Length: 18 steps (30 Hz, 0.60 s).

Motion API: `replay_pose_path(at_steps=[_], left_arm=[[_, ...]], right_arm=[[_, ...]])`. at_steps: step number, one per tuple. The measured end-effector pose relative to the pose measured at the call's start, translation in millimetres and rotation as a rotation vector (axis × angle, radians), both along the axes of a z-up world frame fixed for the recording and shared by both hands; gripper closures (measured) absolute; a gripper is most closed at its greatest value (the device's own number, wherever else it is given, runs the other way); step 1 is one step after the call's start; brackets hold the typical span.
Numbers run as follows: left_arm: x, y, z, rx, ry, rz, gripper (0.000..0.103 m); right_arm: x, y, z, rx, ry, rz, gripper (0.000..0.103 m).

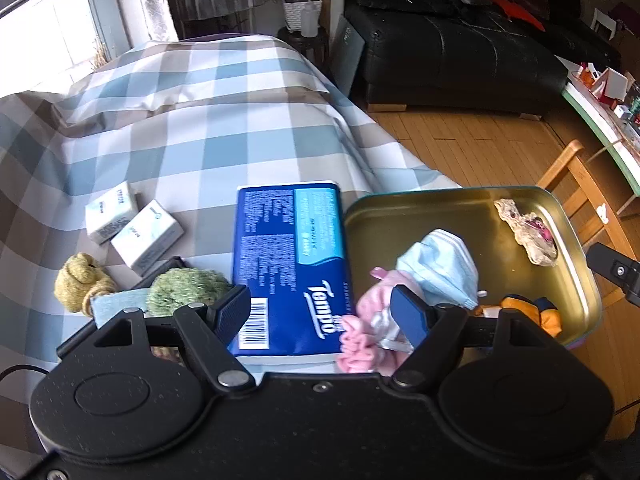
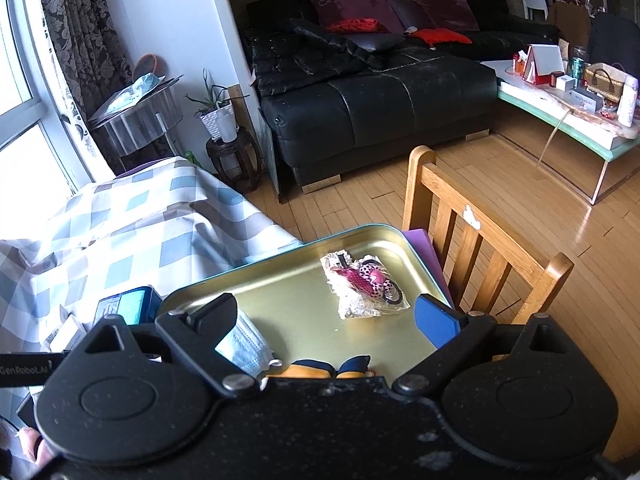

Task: Organize soft objects
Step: 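Withdraw both grippers from the tray toward the remaining items on the bedspread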

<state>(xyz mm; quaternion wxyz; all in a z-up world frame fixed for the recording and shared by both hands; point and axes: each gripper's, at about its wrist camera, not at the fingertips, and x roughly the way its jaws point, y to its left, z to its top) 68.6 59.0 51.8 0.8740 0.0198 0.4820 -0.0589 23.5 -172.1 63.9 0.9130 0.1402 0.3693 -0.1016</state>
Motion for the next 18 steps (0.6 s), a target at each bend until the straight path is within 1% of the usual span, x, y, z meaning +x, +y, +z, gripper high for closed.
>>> replay_pose_path(at_steps=[5, 9, 15, 18], left_arm=[[3.1, 23.3, 4.1, 0.012, -0.017, 0.042, 0.031], [7.3, 46.7, 4.8, 0.037, -0.029, 0.087, 0.03], [14.6, 90.5, 7.0, 0.067, -0.05, 0.181, 0.03], [16.9, 110.2, 7.9, 0.082, -0.06, 0.221, 0.03]], right_arm=[[0.8, 7.0, 2.4, -0.013, 0.002, 0.017, 0.006], [2.1, 14.0, 5.1, -0.026, 0.003, 0.03, 0.006], [7.6, 24.8, 10.8, -0.036, 0.003, 0.056, 0.006], [10.8, 33.7, 14.8, -0.046, -0.003, 0.075, 0.004]])
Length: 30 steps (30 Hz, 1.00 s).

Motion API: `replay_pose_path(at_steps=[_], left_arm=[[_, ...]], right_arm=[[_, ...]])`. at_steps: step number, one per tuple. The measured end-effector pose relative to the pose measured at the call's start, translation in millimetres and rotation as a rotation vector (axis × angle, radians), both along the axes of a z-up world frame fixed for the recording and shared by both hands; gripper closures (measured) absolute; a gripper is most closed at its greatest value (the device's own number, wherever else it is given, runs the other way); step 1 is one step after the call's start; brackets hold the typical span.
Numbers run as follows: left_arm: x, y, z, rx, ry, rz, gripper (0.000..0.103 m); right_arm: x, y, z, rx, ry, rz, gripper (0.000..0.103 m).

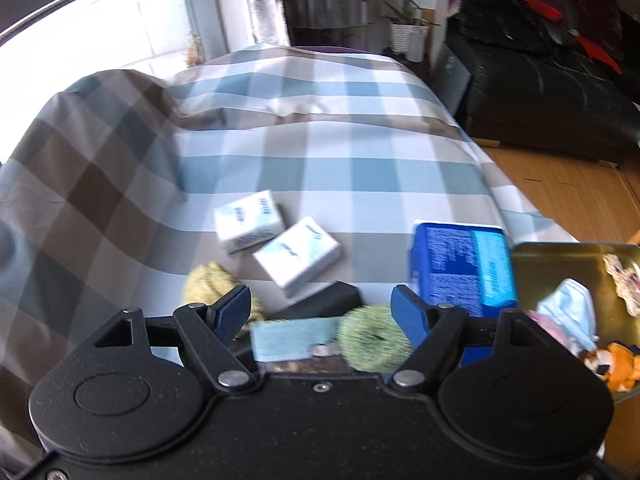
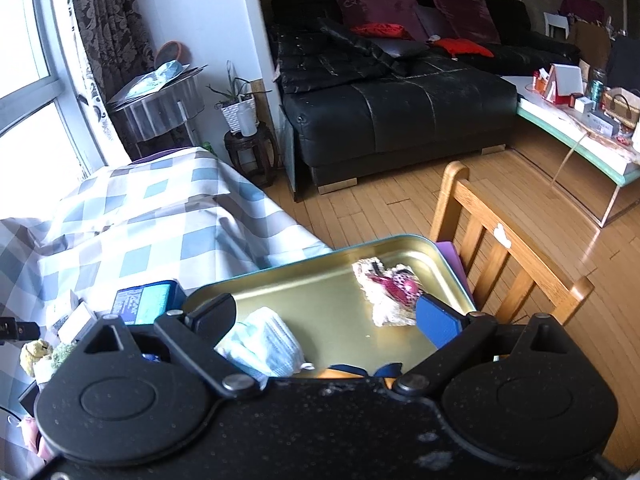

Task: Organize soft objects
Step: 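Withdraw both grippers from the tray toward the remaining items on the bedspread, then grasp the yellow towel roll with the left gripper while the right gripper moves toward the tissue packs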

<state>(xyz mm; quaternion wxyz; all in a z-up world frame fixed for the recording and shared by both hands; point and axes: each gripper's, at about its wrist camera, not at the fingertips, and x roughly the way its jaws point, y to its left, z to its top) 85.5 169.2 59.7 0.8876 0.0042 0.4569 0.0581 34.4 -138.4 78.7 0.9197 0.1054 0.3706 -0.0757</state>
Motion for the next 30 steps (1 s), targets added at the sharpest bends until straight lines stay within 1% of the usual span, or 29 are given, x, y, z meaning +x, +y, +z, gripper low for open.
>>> replay_pose_path(at_steps=[4, 10, 18, 21, 24, 30], left_arm=[[1.5, 20.8, -1.4, 0.011, -0.006, 0.039, 0.03], [4.4, 47.3, -7.4, 0.007, -0.005, 0.084, 0.03], [13.8, 76.1, -18.1, 0.011, 0.005, 0.125, 0.03], [19.9, 84.3, -24.9, 0.008, 0.02, 0.134, 0.029], [27.9, 89.8, -34.9, 0.005, 0.046, 0.141, 0.026], [44.7, 100.6, -48.6, -0.004, 0.097, 0.128, 0.026]], right_arm=[[5.3, 18.9, 6.1, -0.023, -0.007, 0.042, 0.003], [14.7, 50.2, 12.4, -0.059, -0.006, 0.122, 0.003], [20.9, 91.2, 15.1, -0.062, 0.02, 0.217, 0.003], [21.1, 106.2, 15.0, -0.065, 0.025, 0.241, 0.003], [22.6, 119.7, 14.0, -0.063, 0.036, 0.263, 0.002], [25.9, 143.4, 9.5, -0.063, 0.069, 0.306, 0.002]])
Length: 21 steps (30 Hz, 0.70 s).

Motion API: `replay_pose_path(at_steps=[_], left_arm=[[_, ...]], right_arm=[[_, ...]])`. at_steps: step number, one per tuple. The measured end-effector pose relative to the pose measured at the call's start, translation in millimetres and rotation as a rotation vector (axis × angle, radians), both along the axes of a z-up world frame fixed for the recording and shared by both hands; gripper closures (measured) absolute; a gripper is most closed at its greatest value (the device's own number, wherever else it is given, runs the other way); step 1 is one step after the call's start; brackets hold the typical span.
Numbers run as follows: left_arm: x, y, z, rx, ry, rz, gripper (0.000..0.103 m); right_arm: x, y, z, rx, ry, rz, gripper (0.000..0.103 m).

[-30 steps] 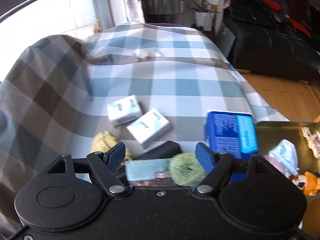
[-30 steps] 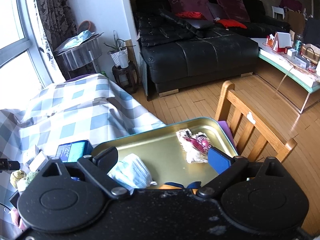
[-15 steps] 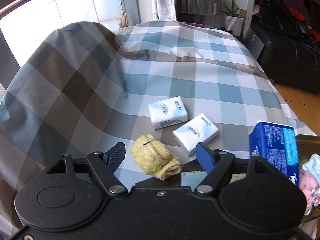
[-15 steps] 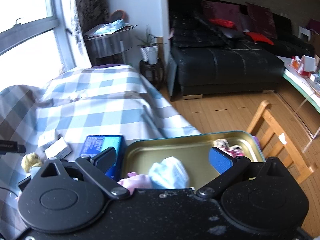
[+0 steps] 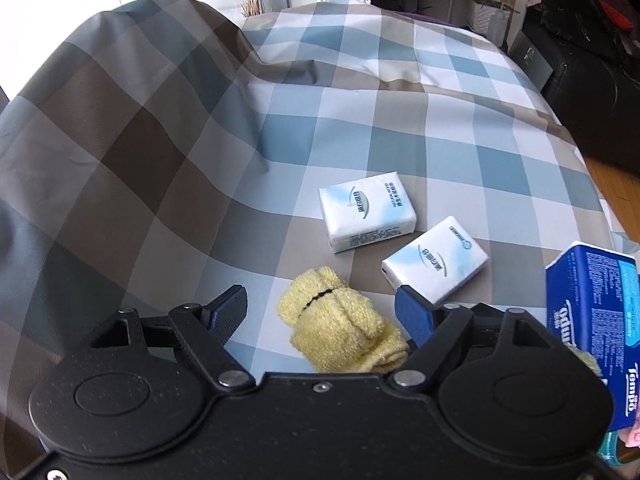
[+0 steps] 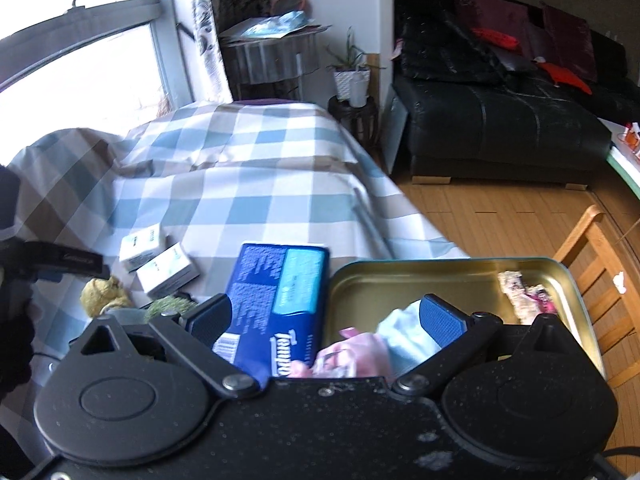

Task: Organize soft objects
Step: 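Grasp the yellow towel roll with the left gripper while the right gripper moves toward the tissue packs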

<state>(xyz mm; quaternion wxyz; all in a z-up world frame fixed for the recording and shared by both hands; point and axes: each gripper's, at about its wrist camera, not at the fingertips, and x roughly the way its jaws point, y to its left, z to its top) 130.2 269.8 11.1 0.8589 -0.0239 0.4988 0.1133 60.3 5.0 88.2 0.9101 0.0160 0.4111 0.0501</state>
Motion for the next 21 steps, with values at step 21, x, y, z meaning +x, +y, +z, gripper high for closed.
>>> replay_pose_path(at_steps=[21], left_arm=[[18.4, 14.9, -45.4, -0.085, 0.083, 0.033, 0.023]], right_arm=[[1.9, 39.9, -10.3, -0.024, 0.065, 0.072, 0.002]])
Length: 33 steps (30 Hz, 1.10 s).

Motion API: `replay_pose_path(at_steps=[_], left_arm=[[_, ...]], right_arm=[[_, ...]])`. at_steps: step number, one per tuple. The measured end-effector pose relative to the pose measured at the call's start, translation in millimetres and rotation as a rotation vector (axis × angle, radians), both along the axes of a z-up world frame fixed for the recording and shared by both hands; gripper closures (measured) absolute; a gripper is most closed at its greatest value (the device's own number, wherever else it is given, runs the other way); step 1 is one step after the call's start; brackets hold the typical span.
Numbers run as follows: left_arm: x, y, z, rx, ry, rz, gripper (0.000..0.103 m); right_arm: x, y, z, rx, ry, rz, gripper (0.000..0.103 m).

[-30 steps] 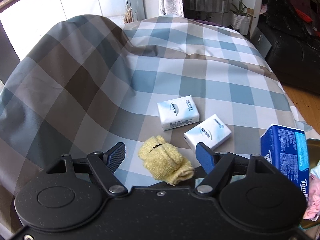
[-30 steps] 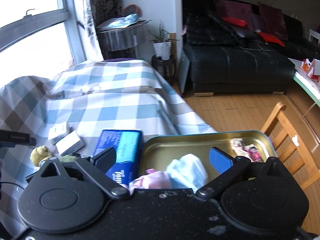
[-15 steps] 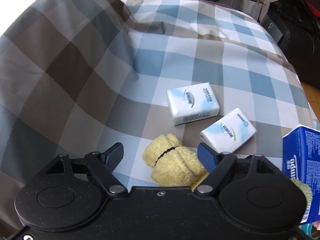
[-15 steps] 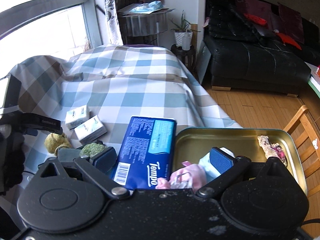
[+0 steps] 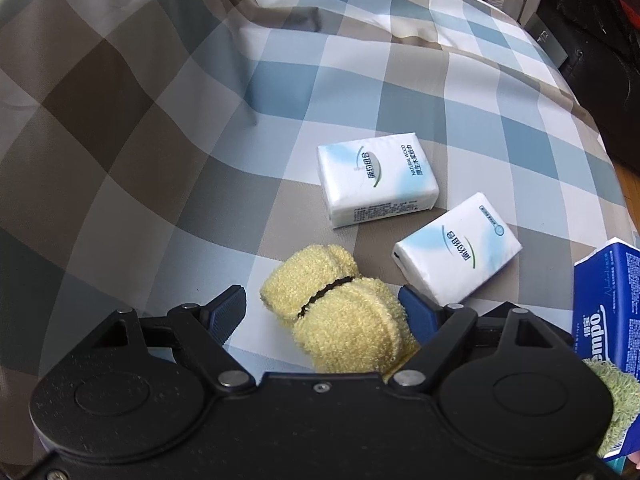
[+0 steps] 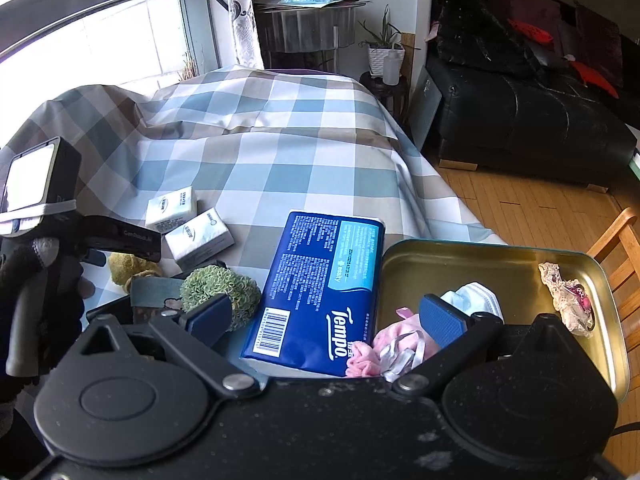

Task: Organize soft objects
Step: 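Grasp the yellow towel roll with the left gripper while the right gripper moves toward the tissue packs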

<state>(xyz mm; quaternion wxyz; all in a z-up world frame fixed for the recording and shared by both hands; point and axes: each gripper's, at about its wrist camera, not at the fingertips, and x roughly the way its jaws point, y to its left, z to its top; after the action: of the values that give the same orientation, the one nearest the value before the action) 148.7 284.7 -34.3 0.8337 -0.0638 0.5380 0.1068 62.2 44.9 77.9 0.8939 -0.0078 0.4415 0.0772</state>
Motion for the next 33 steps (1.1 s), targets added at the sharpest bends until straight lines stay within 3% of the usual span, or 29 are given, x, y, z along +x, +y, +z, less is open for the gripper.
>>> replay_pose_path(at_steps=[8, 13, 21, 25, 33], left_arm=[[3.7, 7.3, -14.1, -0.02, 0.058, 0.025, 0.021], [2.0, 20.5, -19.2, -0.002, 0.091, 0.091, 0.022], [1.6, 34.5, -25.9, -0.05, 0.113, 0.14, 0.02], [1.8, 36.0, -29.5, -0.048, 0.113, 0.147, 0.011], [4.4, 37.2, -34.0, -0.082, 0.105, 0.157, 0.005]], right_arm=[[3.1, 6.6, -1.4, -0.005, 0.008, 0.013, 0.002], [5.3, 13.0, -3.1, -0.014, 0.014, 0.023, 0.002], [9.0, 26.8, -5.0, -0.003, 0.027, 0.052, 0.002], [8.8, 36.3, -3.7, -0.004, 0.003, 0.073, 0.002], [-2.7, 59.2, 3.0, -0.043, -0.085, 0.145, 0.002]])
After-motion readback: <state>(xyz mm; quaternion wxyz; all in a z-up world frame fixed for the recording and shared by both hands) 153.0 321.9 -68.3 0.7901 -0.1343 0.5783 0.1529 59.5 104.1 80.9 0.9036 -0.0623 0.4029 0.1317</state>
